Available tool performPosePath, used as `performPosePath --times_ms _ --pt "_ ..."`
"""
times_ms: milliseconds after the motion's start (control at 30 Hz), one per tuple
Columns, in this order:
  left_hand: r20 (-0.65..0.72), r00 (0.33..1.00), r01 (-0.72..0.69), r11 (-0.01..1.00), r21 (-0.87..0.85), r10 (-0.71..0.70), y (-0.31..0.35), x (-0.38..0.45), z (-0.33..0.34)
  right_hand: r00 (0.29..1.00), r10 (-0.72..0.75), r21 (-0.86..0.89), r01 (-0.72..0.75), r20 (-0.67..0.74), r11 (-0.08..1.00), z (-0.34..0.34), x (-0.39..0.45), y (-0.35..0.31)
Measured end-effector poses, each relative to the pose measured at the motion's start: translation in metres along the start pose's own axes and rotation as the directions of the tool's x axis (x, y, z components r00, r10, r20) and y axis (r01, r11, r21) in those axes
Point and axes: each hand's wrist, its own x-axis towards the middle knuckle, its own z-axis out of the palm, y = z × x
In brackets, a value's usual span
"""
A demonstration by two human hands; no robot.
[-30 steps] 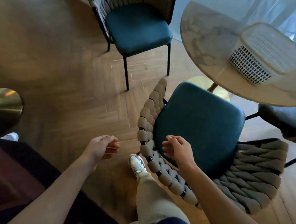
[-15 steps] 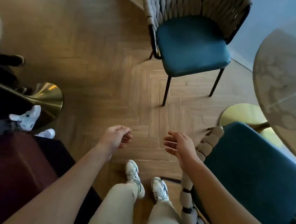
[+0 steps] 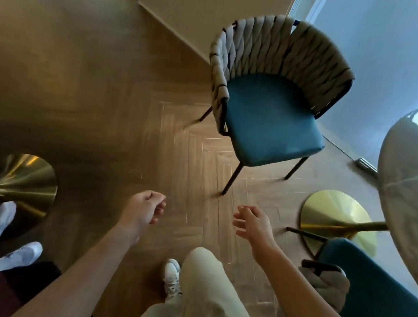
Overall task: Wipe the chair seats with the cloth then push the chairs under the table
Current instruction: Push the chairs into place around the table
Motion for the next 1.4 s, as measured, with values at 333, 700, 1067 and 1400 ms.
performPosePath --times_ms 333,700,1067,1400 --pt "0.085 0.995 -0.063 0.995 0.083 0.055 0.154 0.164 -0.027 0.992 0.122 0.212 -0.121 0.008 0.97 0.087 0.134 -0.13" --pt "0.096 0.983 -0.169 0.972 0.163 0.155 0.337 0.334 -0.072 0.975 0.205 0.391 -0.222 0.086 0.893 0.173 0.265 -0.321" --pt "0.342 0.907 -0.368 0.858 0.358 0.246 0.504 0.512 -0.09 0.954 0.295 0.707 -0.245 0.054 0.663 0.245 0.389 -0.481" --pt "0.616 0.779 -0.547 0.607 0.577 0.117 0.639 0.629 0.009 0.898 0.429 0.966 -0.191 0.102 0.172 0.238 0.495 -0.551"
